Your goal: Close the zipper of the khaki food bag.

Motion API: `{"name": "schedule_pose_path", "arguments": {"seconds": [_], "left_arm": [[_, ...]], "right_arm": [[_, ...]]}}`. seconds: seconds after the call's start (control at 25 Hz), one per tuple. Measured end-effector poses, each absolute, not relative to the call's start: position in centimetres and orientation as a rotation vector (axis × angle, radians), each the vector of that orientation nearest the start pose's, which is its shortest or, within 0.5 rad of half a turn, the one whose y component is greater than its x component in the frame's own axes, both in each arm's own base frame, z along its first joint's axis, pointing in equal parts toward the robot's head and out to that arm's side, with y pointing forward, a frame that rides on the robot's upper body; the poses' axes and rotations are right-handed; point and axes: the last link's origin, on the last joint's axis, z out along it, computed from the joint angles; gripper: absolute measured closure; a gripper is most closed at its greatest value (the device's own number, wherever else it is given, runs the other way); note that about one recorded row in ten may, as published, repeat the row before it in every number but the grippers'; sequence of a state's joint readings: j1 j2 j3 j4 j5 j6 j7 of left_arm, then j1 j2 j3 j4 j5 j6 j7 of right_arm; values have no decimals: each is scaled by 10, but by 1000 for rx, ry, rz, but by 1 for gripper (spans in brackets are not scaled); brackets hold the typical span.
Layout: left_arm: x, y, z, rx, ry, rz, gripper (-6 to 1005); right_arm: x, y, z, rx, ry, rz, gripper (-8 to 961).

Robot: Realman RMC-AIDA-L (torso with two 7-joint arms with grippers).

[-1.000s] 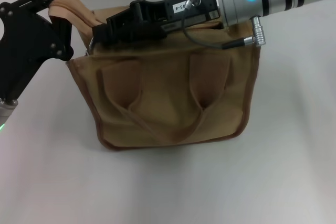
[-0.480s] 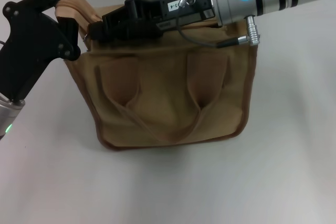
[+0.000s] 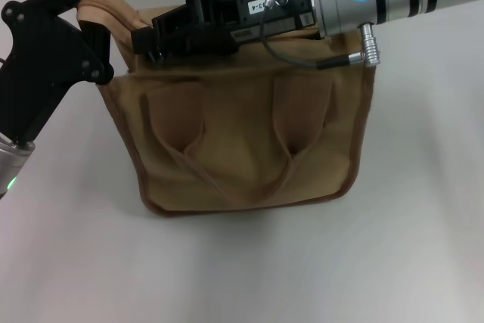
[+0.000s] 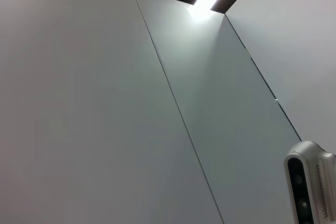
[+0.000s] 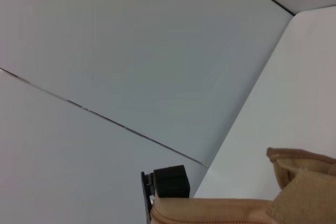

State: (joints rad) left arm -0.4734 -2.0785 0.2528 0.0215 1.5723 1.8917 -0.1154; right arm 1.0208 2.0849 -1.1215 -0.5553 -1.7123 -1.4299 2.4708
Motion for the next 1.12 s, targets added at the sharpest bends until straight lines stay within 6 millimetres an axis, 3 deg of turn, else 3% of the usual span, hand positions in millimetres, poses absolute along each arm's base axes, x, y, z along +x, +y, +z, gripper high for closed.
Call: {"name": "schedule_pose_path", "arguments": {"seconds": [0.52, 0.72, 1.12], "left_arm": [[-251, 280, 9, -1755, 207, -1163, 954], [-252, 279, 9, -1754, 204, -1160, 954], [-260, 282, 12, -1737, 157, -1116, 953]], "right_arm": [[57, 390, -62, -2910, 1623, 660, 732], [58, 389, -65, -2931, 1566, 622, 895], [63, 389, -58, -2971, 1381, 659, 949]]}}
